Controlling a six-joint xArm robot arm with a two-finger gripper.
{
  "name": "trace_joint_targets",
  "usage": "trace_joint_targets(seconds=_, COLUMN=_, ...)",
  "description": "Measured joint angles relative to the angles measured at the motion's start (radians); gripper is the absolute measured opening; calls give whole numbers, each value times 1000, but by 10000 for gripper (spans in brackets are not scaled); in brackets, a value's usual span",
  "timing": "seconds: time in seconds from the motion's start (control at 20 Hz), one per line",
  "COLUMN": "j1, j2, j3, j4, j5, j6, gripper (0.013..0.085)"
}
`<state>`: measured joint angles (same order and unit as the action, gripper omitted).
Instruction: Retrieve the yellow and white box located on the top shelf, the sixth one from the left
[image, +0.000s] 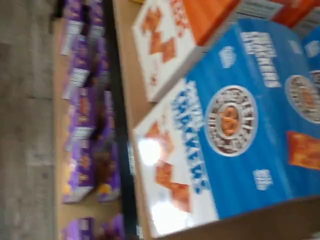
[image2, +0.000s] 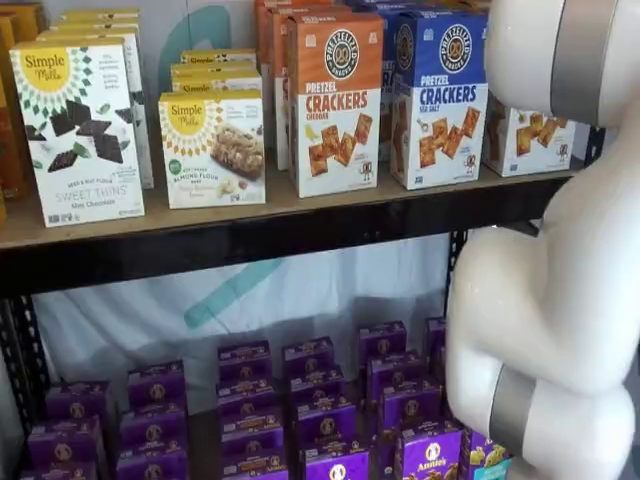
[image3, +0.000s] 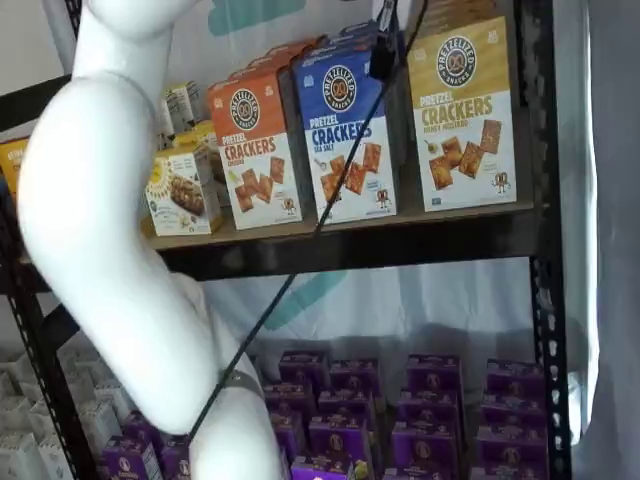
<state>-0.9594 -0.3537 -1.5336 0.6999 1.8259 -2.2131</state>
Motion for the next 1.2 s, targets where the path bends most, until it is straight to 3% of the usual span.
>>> trace_joint_targets(seconds=0.3, j1=67, j2=2, j3=13, j4=-20, j5=-136, j6=4, gripper=850)
trace_joint_targets(seconds=0.7, j1=134, j2=103, j3=-83, j4=-86, j5=-195, j6=16, gripper=850)
trace_joint_targets(seconds=1.2, j1=184, j2=148, j3=-91, j4=-150, j5=-261, j6=8, gripper=850)
